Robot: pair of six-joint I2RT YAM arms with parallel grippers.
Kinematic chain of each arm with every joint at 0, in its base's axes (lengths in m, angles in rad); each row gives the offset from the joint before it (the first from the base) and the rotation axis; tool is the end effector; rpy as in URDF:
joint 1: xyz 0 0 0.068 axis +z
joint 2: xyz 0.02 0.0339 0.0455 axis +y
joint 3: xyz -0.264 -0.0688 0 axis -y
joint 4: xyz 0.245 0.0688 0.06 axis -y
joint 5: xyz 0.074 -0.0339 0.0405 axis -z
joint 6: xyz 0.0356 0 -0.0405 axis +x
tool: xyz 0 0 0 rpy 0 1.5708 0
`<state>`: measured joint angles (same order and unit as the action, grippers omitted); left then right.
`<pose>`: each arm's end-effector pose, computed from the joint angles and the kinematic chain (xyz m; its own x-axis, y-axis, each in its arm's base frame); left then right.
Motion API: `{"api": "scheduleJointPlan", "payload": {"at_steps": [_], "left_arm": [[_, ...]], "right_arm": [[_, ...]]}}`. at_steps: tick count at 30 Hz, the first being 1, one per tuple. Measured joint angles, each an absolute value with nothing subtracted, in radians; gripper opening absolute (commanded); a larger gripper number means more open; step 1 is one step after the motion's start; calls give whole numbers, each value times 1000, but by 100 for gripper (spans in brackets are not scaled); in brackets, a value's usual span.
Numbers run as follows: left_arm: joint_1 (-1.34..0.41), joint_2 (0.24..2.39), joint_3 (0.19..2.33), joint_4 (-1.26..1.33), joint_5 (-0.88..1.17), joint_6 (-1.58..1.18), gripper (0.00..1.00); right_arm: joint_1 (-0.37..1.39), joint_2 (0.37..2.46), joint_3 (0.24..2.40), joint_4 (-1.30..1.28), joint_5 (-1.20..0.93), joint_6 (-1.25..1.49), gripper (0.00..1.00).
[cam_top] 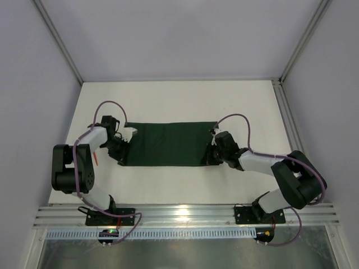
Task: Fold the napkin into a case and place the utensils inside
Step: Smooth out the rectangle-folded napkin at the center of the board.
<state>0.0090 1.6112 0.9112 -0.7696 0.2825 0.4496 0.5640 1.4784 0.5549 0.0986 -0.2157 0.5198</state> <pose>0.2677 -0.0075 0.1577 -0.8875 0.4094 -0.2115 0.4499 0.8690 -0.2059 0.2199 0.1481 0.1372 -0.8591 0.0307 -0.5109 -0.2514 0.8441 0.4735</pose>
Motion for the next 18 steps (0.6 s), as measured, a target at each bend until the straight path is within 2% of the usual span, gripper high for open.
{"api": "scheduleJointPlan", "payload": {"at_steps": [14,17,18], "left_arm": [[9,1611,911,-770,284,455,24],[9,1609,911,-771,288,459,24],[9,1609,911,-772,290,461,24]], "right_arm": [[338,1198,411,-86,-97,559,9],[335,1148,411,-139,-72,559,18],[334,1133,411,-154,-65,560,28]]}}
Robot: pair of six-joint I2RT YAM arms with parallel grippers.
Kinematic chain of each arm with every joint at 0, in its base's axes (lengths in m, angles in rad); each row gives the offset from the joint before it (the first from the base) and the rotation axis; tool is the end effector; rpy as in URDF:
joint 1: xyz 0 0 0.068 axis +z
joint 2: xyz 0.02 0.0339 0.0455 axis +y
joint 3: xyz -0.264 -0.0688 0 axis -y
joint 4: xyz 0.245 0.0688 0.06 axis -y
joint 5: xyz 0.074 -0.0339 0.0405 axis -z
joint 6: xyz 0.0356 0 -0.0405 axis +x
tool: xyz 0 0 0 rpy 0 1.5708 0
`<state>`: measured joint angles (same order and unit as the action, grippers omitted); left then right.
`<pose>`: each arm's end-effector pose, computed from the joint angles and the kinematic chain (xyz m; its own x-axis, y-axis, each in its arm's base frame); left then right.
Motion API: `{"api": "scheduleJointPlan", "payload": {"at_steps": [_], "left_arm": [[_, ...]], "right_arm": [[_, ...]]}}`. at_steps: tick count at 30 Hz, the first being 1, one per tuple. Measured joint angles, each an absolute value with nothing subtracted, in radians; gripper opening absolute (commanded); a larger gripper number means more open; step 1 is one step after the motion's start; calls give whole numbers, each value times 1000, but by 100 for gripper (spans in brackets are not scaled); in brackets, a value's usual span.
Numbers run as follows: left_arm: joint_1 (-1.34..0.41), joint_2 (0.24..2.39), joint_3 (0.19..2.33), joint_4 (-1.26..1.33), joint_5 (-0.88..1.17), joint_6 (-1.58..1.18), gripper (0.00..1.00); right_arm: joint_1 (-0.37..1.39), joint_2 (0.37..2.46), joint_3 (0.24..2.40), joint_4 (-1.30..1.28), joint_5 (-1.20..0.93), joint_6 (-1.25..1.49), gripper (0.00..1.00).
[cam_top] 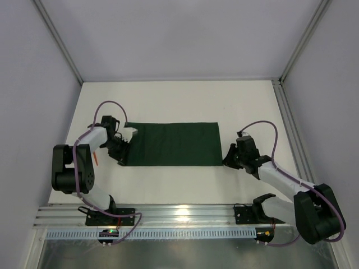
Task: Fold the napkin into a case and place the utensils inside
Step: Smooth out the rectangle-folded napkin at the center of the board, then fold the rectangle-folded napkin at the center of the board.
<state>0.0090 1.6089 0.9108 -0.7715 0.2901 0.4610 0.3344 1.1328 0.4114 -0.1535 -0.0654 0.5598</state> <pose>0.2673 -0.0078 0.1582 -0.8820 0.4183 -0.2171 0.4607 0.8624 -0.2099 0.1899 0.0684 0.1518 -0.8092 0.2798 -0.5166 0.0739 0.9208 0.3829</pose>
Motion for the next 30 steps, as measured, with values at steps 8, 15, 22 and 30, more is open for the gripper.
{"api": "scheduleJointPlan", "payload": {"at_steps": [8,15,22,30], "left_arm": [[9,1593,902,-766,291,481,25],[9,1573,898,-766,291,484,25],[9,1565,898,-766,292,485,25],[9,1564,898,-767,292,485,25]], "right_arm": [[332,968,410,-214,-51,617,50],[332,1032,336,-146,-93,696,50],[331,1101,296,39,-144,775,43],[331,1083,255,91,-137,812,34]]}}
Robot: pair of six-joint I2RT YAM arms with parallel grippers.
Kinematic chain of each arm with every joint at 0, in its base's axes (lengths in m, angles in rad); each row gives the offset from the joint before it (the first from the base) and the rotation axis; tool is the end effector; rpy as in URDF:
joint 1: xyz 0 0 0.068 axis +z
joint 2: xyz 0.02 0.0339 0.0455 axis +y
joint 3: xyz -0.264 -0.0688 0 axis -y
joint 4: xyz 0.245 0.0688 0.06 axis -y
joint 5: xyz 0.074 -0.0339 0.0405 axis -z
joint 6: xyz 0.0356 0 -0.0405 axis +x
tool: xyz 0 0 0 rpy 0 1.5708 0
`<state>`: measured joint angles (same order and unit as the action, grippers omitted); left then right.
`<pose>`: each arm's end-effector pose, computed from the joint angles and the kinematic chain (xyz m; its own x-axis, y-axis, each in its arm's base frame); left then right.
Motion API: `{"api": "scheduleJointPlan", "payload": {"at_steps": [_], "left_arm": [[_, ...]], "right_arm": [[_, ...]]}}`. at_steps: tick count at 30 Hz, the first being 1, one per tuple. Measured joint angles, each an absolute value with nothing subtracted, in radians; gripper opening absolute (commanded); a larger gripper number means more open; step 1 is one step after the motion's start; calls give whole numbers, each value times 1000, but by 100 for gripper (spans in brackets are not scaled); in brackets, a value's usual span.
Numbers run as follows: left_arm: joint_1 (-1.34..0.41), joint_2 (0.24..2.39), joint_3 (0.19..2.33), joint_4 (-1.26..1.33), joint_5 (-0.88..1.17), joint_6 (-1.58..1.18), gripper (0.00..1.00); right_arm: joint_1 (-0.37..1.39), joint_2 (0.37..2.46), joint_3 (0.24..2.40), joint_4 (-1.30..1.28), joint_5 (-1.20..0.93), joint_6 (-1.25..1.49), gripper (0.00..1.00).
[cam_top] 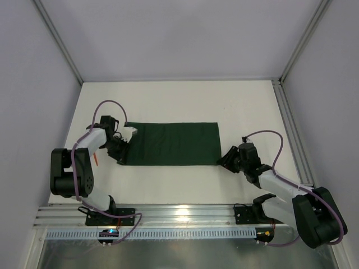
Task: Fold the napkin into a case and place the utensils inside
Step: Fold the rectangle-folded napkin at the center of the board.
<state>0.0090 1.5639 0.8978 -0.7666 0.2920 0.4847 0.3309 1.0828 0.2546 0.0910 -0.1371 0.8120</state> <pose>0.2628 -0.0079 0.1662 -0.8619 0.4385 -0.2547 0.4889 0.8518 -0.1881 0.1753 0.0654 0.1333 -0.7404 0.5057 -0.4427 0.1741 0.7805 0.6005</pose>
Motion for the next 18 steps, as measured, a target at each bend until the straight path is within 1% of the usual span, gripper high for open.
{"api": "scheduleJointPlan", "payload": {"at_steps": [2,5,6,10,14,17,18], "left_arm": [[9,1564,898,-767,292,485,24],[9,1563,898,-767,292,485,25],[9,1563,898,-767,292,485,24],[9,1557,898,-770,300,485,24],[9,1539,898,-785,324,490,25],[9,1520,901,-801,344,500,25],[9,1513,906,-812,354,503,27]], "right_arm": [[331,1073,252,81,-124,812,31],[331,1071,253,72,-100,806,24],[331,1071,255,67,-94,803,19],[331,1087,272,44,-72,779,10],[331,1108,290,41,-63,757,4],[331,1111,295,39,-61,747,4],[331,1111,297,38,-61,743,4]]}}
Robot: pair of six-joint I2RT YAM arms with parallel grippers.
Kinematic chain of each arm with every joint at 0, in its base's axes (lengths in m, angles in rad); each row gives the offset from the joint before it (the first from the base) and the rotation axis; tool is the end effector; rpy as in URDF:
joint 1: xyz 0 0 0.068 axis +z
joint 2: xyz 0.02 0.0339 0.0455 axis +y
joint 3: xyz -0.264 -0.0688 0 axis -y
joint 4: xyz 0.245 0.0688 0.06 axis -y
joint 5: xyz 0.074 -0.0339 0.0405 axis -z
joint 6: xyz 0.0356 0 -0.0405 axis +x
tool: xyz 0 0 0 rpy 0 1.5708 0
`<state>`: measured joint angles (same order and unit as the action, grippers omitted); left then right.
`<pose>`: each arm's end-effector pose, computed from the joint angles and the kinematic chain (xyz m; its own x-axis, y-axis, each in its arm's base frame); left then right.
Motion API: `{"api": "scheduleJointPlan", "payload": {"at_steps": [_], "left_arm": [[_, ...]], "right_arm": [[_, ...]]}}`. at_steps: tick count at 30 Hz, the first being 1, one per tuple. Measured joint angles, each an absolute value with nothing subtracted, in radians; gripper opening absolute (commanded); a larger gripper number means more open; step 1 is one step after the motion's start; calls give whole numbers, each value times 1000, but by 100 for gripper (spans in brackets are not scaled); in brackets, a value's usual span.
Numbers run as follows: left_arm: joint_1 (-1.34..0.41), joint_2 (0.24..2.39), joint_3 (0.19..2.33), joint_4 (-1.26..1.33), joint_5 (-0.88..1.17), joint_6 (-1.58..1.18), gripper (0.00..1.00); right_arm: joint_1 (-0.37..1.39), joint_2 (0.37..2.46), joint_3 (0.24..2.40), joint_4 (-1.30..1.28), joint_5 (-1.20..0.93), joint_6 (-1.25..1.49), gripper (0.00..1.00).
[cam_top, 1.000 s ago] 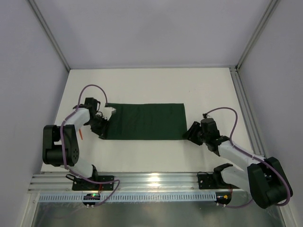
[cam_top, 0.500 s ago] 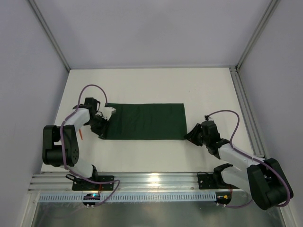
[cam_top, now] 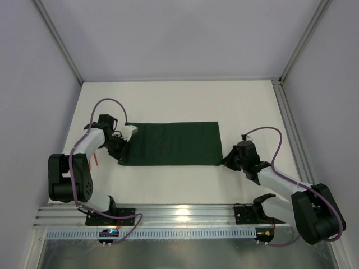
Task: Fold the napkin into a case and place the utensils inside
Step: Fold the rectangle-folded napkin at the center of the board.
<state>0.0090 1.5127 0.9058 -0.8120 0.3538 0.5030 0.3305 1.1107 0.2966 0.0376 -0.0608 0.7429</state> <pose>0.2565 -0.0100 0.1805 -0.8448 0.4446 -0.2977 0.5150 0.8265 -0.2271 0.1816 0.0646 0.1363 -0.7350 0.4616 -0.4966 0.1796 0.8388 0.5139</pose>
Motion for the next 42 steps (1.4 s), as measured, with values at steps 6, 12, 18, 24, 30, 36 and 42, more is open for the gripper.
{"api": "scheduleJointPlan", "payload": {"at_steps": [6,12,18,24,30,36,42], "left_arm": [[20,1473,987,-884,432,505,33],[26,1503,1056,-862,420,459,33],[27,1679,1078,-789,361,394,35],[28,1734,1079,-750,314,361,35],[28,1751,1079,-735,299,344,33],[28,1752,1079,-730,298,345,31],[42,1752,1079,-730,323,349,31]], "right_arm": [[329,1106,329,2,-46,703,4],[296,1078,366,-54,-45,645,4],[283,1080,401,-133,-48,586,4],[289,1213,549,-203,-54,496,4],[395,1321,715,-262,-19,433,4],[592,1543,954,-292,28,397,4],[762,1803,1257,-317,25,366,4]]}}
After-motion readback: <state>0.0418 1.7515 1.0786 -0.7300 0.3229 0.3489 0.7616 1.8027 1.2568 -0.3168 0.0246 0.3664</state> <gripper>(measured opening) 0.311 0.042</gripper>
